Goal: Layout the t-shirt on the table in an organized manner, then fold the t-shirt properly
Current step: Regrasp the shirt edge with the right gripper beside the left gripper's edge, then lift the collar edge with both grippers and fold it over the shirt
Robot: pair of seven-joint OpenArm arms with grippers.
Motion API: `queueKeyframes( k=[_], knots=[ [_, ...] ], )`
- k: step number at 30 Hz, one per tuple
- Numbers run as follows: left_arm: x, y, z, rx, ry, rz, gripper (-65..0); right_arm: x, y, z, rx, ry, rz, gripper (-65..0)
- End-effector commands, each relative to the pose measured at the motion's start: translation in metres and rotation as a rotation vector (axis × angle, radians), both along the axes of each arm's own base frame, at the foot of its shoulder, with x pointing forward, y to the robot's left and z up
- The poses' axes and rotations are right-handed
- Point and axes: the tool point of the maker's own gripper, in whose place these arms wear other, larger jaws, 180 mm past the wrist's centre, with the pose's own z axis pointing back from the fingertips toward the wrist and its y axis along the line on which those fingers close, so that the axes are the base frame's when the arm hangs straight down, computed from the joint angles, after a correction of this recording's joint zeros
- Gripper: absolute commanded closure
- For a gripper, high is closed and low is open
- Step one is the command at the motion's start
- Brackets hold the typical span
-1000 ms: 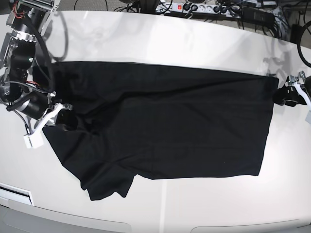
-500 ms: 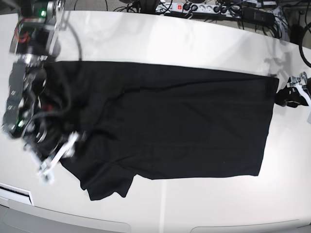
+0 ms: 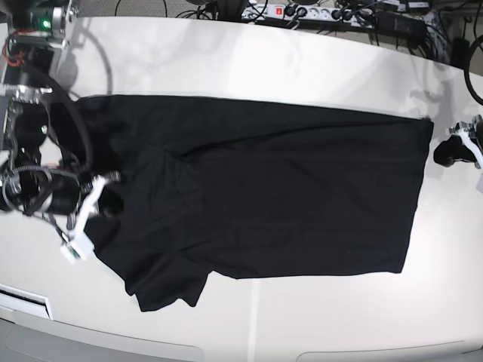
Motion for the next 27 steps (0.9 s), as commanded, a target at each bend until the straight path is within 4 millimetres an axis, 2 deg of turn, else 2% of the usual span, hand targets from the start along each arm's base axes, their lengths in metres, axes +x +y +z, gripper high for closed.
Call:
queueKeyframes(
  k=[1,5,8,13,18,23,27],
  knots=[
    [0.009,0.003,0.016,0.012,-0.044,-0.025,0.0,-0.001,-0.002,0.004,-0.002,-0.018,0.0,0.0],
    [0.007,-0.017,0.011,0.037,-0.032,-0.124,0.0,-0.036,-0.005,-0.033,-0.052,0.067,0.0,0.0],
    [0.004,-0.04,0.001,0.109,-0.01,-0.226,0.0,-0.044,-0.015,-0.049,-0.149,0.061,-0.008,0.0],
    [0.0,-0.054,-0.028,0.199,0.039,-0.234,0.0,-0.058,-0.022,-0.068,-0.209,0.057,-0.068,0.0],
    [0.002,-0.074,-0.041,0.202,0.018,-0.246,0.0,-0.058,-0.028,-0.072,-0.241,0.04,-0.11,0.0],
    [-0.007,-0.087,-0.061,0.219,0.043,-0.257,0.0,-0.061,-0.024,-0.076,-0.228,0.043,-0.086,0.0],
    [-0.009,-0.09,-0.068,0.204,0.057,-0.243,0.0,-0.059,-0.029,-0.085,-0.243,0.062,-0.103,0.0]
  ],
)
